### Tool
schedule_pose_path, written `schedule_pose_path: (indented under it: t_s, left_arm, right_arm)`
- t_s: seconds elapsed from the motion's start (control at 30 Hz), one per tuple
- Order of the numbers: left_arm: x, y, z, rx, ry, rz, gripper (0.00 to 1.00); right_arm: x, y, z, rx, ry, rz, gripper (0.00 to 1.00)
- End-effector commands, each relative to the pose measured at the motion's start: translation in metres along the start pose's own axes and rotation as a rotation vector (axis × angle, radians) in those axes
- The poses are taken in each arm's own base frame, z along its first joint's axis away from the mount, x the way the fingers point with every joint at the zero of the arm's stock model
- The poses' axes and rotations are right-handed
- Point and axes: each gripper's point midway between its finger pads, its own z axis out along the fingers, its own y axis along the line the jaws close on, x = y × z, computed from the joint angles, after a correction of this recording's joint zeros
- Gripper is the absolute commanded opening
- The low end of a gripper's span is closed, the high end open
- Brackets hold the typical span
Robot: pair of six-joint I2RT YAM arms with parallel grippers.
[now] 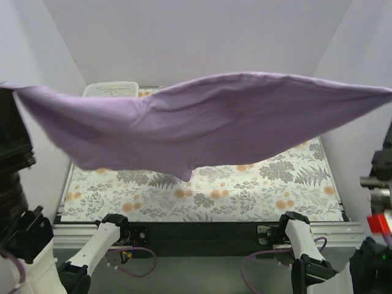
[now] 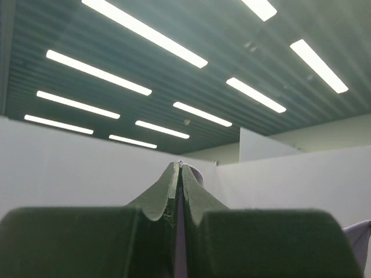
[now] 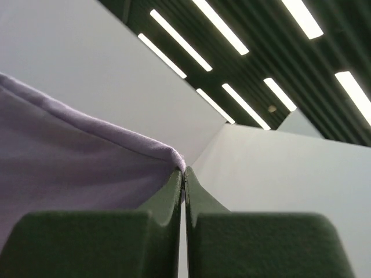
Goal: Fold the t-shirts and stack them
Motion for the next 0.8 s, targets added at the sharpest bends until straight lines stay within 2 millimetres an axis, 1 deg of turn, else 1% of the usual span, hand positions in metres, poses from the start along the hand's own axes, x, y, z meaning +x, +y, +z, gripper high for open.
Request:
schedule_pose_path:
  t_s: [0.0, 0.03, 0.1, 0.13, 0.17, 0.2, 0.23, 0.27, 0.33, 0.37, 0.4, 0.43, 0.47, 0.5, 0.53, 0.57, 0.6, 0.63, 0.67, 0.7, 0.73, 0.77]
  left_arm:
    - [0.016, 0.013, 0.011, -0.045, 0.054, -0.032, 0.0]
    - [0.018, 0.016, 0.012, -0.056, 0.055, -0.028, 0.0]
    - [0.036, 0.026, 0.014, -0.077, 0.088, -0.024, 0.0]
    - [0.055, 0.036, 0.012, -0.097, 0.123, -0.028, 0.0]
    - [0.067, 0.042, 0.011, -0.111, 0.145, -0.029, 0.0]
    - [0.084, 0.052, 0.012, -0.127, 0.167, -0.023, 0.0]
    - [0.12, 0.069, 0.003, -0.166, 0.233, -0.03, 0.0]
    - [0.144, 0.08, 0.0, -0.186, 0.27, -0.035, 0.0]
    - [0.189, 0.099, -0.01, -0.214, 0.334, -0.048, 0.0]
    - [0.245, 0.122, -0.032, -0.26, 0.44, -0.067, 0.0]
    - [0.268, 0.13, -0.038, -0.263, 0.468, -0.07, 0.0]
    - [0.295, 0.14, -0.049, -0.279, 0.513, -0.085, 0.0]
    - [0.355, 0.163, -0.082, -0.332, 0.631, -0.1, 0.0]
    - [0.377, 0.172, -0.09, -0.328, 0.646, -0.094, 0.0]
    - [0.405, 0.183, -0.106, -0.353, 0.693, -0.105, 0.0]
    - [0.457, 0.206, -0.137, -0.4, 0.793, -0.11, 0.0]
    - [0.478, 0.215, -0.145, -0.399, 0.814, -0.106, 0.0]
    - [0.5, 0.224, -0.155, -0.413, 0.853, -0.111, 0.0]
    - [0.548, 0.245, -0.191, -0.454, 0.957, -0.124, 0.0]
    - [0.563, 0.253, -0.186, -0.45, 0.971, -0.124, 0.0]
    - [0.582, 0.261, -0.196, -0.463, 1.011, -0.13, 0.0]
    - [0.616, 0.277, -0.225, -0.496, 1.085, -0.132, 0.0]
  right_arm:
    - [0.023, -0.024, 0.008, 0.114, 0.107, 0.038, 0.01]
    - [0.022, -0.027, 0.008, 0.122, 0.107, 0.028, 0.01]
    - [0.035, -0.027, 0.012, 0.124, 0.135, 0.025, 0.01]
    - [0.043, -0.023, 0.014, 0.114, 0.15, 0.034, 0.01]
    - [0.066, -0.013, 0.019, 0.084, 0.193, 0.054, 0.01]
    - [0.078, -0.005, 0.019, 0.062, 0.216, 0.067, 0.01]
    - [0.092, 0.005, 0.02, 0.036, 0.24, 0.081, 0.01]
    - [0.128, 0.026, 0.022, -0.01, 0.296, 0.11, 0.01]
    - [0.163, 0.045, 0.02, -0.034, 0.337, 0.124, 0.01]
    - [0.211, 0.077, 0.009, -0.079, 0.42, 0.161, 0.01]
    - [0.222, 0.082, 0.011, -0.072, 0.405, 0.155, 0.01]
    - [0.245, 0.099, 0.005, -0.096, 0.439, 0.173, 0.01]
    - [0.261, 0.115, 0.0, -0.127, 0.45, 0.193, 0.01]
    - [0.306, 0.149, -0.012, -0.157, 0.497, 0.232, 0.01]
    - [0.325, 0.167, -0.02, -0.173, 0.507, 0.257, 0.01]
    - [0.332, 0.184, -0.022, -0.199, 0.461, 0.284, 0.01]
    - [0.369, 0.218, -0.039, -0.211, 0.45, 0.296, 0.01]
    - [0.375, 0.227, -0.041, -0.212, 0.401, 0.288, 0.01]
    - [0.394, 0.249, -0.048, -0.239, 0.403, 0.325, 0.01]
    - [0.407, 0.261, -0.053, -0.248, 0.403, 0.335, 0.01]
    - [0.416, 0.27, -0.053, -0.254, 0.387, 0.326, 0.01]
    - [0.443, 0.285, -0.058, -0.269, 0.446, 0.349, 0.01]
